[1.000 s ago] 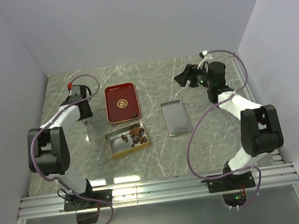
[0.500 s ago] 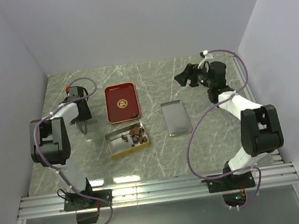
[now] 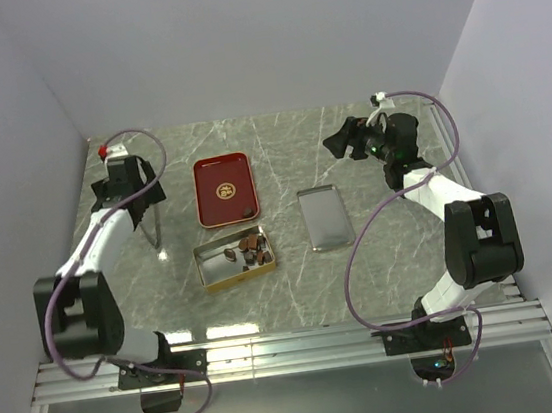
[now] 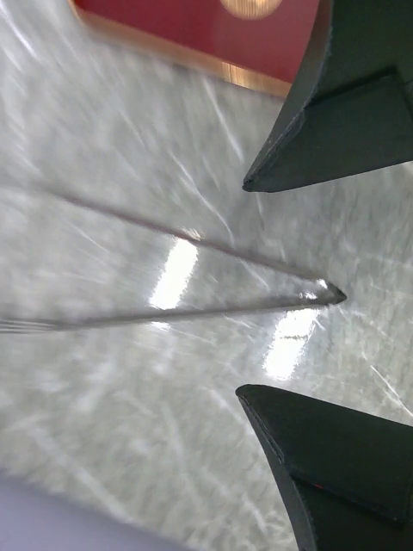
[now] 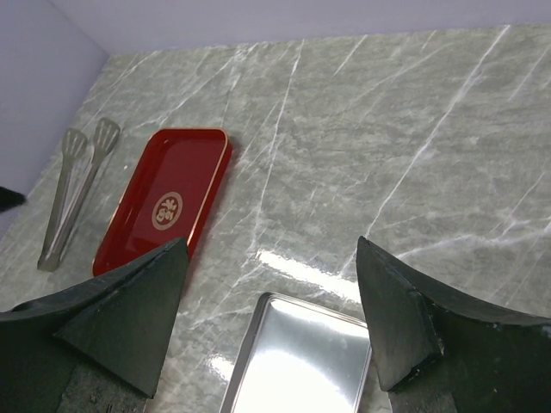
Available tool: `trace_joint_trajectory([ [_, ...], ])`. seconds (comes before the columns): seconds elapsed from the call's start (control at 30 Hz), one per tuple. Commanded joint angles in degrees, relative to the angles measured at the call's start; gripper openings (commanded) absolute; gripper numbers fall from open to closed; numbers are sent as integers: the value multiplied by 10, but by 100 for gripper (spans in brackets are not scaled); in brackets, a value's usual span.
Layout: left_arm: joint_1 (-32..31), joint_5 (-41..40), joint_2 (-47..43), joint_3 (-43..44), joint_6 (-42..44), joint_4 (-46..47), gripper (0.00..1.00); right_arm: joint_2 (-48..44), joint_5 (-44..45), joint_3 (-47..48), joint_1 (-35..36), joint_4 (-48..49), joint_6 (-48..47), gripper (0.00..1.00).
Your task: Pack the chocolate
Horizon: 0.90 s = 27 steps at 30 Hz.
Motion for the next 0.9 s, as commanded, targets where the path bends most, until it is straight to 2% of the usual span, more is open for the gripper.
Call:
trace_joint_trajectory([
  [0.0, -12, 26, -70, -17, -7, 58, 99, -25, 19, 3, -3, 15, -2, 85],
  [0.2, -27, 129, -130, -49, -15, 157, 99, -11, 61, 17, 8, -13, -1, 85],
  [0.3, -31, 165, -134, -57, -25, 230, 99, 24, 67, 74, 26, -71, 0, 82],
  [0.4, -32, 199, -123, -49, -45, 275, 100, 37, 131, 90, 59, -134, -19, 82],
  [0.53, -34, 257, -114, -33, -65, 264, 100, 55, 179, 110, 87, -209, -24, 82],
  [0.6, -35, 277, -133, -53, -71, 265, 100, 59, 202, 114, 93, -234, -24, 82],
  [0.73, -36, 277, -197, -120, -76, 287, 99, 70, 218, 110, 96, -282, -18, 81],
  [0.87, -36, 273, -212, -125, -75, 281, 99, 74, 237, 78, 96, -289, -10, 81],
])
